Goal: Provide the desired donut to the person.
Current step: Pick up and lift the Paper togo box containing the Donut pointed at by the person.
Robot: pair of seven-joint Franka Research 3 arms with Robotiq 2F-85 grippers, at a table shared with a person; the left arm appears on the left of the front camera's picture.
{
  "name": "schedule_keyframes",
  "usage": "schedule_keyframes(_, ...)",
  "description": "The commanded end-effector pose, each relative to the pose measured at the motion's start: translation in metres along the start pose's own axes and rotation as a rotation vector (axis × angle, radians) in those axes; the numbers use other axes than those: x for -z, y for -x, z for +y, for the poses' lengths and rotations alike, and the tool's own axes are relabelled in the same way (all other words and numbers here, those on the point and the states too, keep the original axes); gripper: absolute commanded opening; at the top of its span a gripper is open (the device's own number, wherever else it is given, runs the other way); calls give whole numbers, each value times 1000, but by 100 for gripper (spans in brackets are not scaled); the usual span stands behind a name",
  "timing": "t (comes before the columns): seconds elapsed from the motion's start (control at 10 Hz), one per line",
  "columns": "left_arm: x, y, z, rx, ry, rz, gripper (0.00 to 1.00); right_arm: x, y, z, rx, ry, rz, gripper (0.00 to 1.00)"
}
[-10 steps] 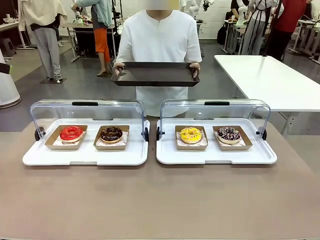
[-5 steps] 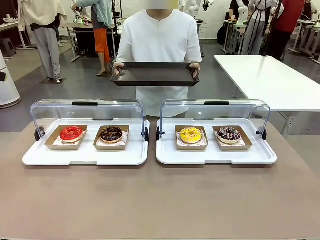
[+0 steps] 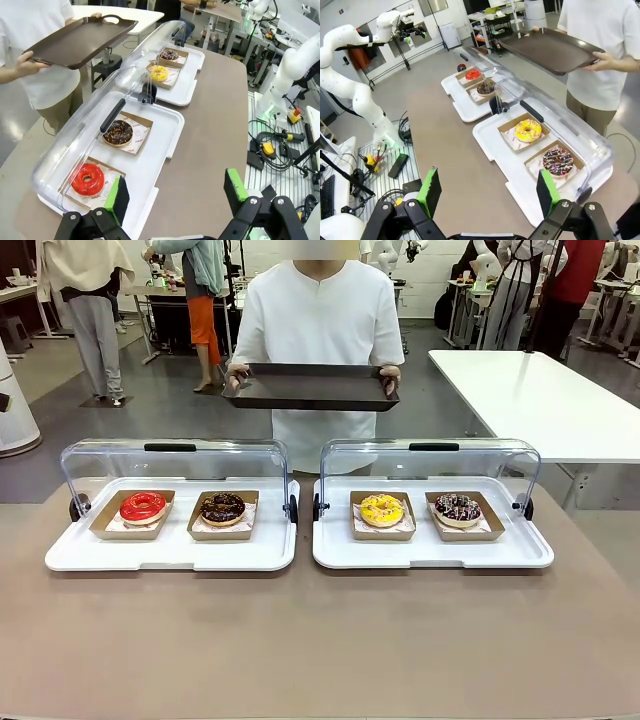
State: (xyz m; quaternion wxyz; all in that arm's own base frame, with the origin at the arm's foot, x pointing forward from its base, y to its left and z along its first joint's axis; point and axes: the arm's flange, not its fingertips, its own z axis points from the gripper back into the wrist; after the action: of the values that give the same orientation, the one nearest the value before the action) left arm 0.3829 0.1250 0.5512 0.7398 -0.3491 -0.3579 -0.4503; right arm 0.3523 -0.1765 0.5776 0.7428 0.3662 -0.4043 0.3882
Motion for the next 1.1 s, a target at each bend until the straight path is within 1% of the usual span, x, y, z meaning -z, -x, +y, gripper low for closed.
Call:
schedule_keyframes(0.0, 0, -1, 1, -1, 1, -14, 100, 0, 0, 0, 1, 0, -1, 100)
schedule_keyframes(1.0, 0, -1, 1, -1, 1, -14, 100, 0, 0, 0, 1, 0, -1, 100)
